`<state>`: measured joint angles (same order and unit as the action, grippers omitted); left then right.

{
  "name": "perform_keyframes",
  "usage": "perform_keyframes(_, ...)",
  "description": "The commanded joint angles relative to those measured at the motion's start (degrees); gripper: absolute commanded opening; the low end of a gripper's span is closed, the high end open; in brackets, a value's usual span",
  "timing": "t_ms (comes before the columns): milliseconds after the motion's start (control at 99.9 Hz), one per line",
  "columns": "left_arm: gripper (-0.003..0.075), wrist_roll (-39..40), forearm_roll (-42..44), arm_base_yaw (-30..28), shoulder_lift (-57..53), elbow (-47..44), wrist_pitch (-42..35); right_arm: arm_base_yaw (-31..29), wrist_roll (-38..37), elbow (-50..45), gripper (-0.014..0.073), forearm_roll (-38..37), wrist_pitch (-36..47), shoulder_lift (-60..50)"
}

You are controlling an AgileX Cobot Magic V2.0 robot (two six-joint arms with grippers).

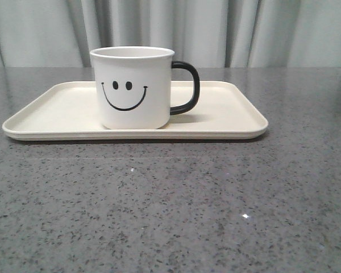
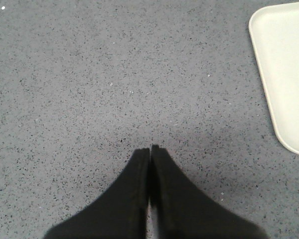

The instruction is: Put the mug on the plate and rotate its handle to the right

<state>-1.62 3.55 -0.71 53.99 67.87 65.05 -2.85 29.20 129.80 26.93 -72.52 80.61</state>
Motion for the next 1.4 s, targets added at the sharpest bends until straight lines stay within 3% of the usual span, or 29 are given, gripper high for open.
perform_keyframes(0, -0.002, 0.18, -0.84, -0.05, -0.57, 1.41, -4.21, -3.99, -1.17, -4.34, -0.005, 2.13, 6.26, -6.67)
perform_keyframes(110, -0.002, 0.18, -2.06, -0.05, -0.57, 1.33, -5.03, -7.75, -1.17, -15.76, -0.0125, 1.31, 13.76, -14.1)
perform_keyframes(360, -0.002, 0.18, -2.81, -0.05, -0.68, 1.28, -6.6, -10.07, -3.23, -47.86, -0.0118, 0.26, 31.59, -34.07)
perform_keyframes(551, -0.002, 0.18, -4.17, -0.05, -2.05, 0.78, -9.19, -10.0, -3.29, -70.9, -0.0118, 0.69, 39.54, -45.04)
perform_keyframes(691, -0.002, 0.18, -5.41, -0.05, -5.27, -2.02, -11.78, -10.0, -3.26, -82.71, -0.0118, 0.68, 44.61, -50.37)
perform_keyframes(881, -0.002, 0.18, -5.54, -0.05, -9.08, -5.9, -14.65, -10.0, -3.26, -88.48, -0.012, 0.73, 45.26, -53.65)
perform_keyframes(1392, -0.002, 0.18, -13.07, -0.05, -9.85, -6.57, -13.93, -10.0, -3.26, -89.69, -0.012, 0.73, 45.12, -53.65)
